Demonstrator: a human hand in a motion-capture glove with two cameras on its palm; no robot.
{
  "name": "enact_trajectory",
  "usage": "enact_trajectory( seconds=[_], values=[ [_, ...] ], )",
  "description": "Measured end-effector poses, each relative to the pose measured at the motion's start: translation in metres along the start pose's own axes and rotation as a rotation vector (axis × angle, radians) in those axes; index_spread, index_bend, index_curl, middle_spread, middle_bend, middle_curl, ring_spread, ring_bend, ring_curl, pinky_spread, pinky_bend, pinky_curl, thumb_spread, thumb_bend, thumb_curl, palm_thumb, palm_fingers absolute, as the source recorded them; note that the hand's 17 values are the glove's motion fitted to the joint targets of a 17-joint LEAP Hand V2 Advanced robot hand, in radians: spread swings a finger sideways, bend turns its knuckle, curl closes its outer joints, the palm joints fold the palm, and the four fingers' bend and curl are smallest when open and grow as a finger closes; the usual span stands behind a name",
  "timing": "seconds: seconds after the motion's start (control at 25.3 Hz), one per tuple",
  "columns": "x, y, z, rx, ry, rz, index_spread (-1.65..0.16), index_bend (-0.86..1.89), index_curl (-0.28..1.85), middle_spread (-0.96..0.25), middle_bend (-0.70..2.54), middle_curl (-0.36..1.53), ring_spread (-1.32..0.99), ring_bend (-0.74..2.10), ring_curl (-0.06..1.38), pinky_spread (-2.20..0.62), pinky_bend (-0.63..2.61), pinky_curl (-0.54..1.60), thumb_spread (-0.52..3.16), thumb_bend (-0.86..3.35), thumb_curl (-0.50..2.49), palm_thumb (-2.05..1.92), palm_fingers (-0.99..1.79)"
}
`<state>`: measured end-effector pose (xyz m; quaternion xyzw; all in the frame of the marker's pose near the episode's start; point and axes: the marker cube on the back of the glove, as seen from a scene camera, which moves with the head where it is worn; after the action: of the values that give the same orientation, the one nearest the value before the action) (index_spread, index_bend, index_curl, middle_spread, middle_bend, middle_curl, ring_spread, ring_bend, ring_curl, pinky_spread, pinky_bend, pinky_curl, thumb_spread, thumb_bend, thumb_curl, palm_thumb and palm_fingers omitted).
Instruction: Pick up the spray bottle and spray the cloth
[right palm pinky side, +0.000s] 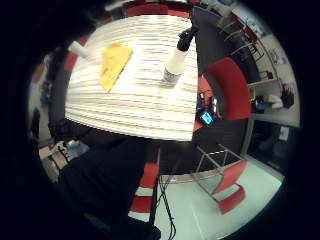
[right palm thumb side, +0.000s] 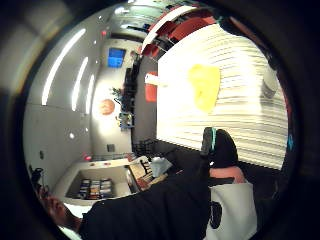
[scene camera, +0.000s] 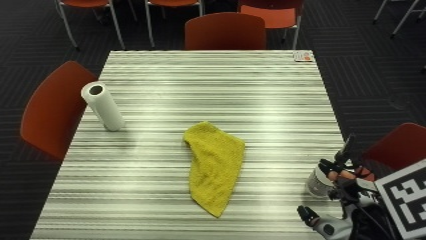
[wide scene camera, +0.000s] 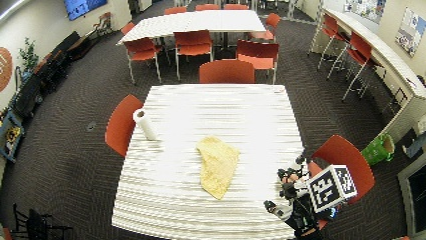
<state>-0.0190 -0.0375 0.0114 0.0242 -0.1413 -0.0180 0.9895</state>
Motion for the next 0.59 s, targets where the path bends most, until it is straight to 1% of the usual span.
enact_trajectory(
  seconds=[0.2, 0.4, 0.59],
  values=[
    [0.032, -0.001, 0.006, 0.132, -0.265, 0.061, -0.37, 0.16, 0.26, 0.04, 0.18, 0.27, 0.10, 0.41, 0.28, 0.17, 0.41, 0.32, 1.00, 0.16, 0.42, 0.80, 0.38],
    [0.057, 0.000, 0.021, 0.288, -0.621, 0.188, -0.37, 0.13, 0.26, 0.04, 0.18, 0.28, 0.10, 0.41, 0.29, 0.17, 0.43, 0.33, 1.01, 0.13, 0.43, 0.81, 0.34],
    [0.069, -0.001, 0.038, 0.451, -1.031, 0.340, -0.37, 0.13, 0.26, 0.04, 0.17, 0.29, 0.11, 0.38, 0.30, 0.17, 0.47, 0.35, 1.03, 0.09, 0.44, 0.81, 0.25]
  ],
)
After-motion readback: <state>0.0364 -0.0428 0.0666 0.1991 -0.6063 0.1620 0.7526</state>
